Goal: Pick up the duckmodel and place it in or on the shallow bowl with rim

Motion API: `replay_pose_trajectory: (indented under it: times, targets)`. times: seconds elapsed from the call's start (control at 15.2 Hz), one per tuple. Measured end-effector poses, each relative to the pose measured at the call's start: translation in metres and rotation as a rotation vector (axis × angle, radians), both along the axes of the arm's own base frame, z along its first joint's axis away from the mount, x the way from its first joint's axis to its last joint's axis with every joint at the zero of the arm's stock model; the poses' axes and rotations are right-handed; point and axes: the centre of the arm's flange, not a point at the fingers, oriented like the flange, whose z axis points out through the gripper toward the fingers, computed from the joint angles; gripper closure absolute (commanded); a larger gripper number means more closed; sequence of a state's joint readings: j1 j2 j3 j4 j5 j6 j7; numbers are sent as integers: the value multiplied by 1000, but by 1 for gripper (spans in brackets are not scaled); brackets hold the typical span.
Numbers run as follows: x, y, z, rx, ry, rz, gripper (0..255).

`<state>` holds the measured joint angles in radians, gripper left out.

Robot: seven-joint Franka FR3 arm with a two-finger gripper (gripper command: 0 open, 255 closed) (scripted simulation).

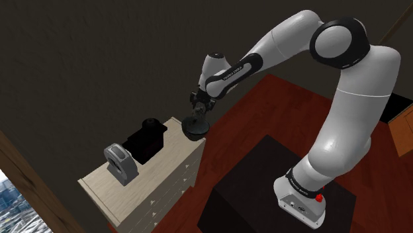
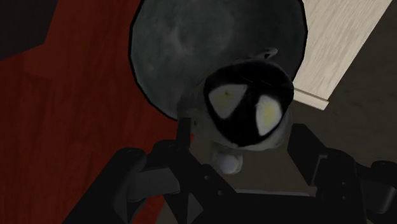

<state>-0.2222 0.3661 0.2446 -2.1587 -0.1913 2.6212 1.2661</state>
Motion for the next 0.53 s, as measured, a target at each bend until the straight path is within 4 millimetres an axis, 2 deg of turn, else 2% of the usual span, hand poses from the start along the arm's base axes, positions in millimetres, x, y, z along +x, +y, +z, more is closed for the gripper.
replay_pose_trajectory:
  times: [0.53]
  targets:
    - [-1,-2,-41,0,0,0,255]
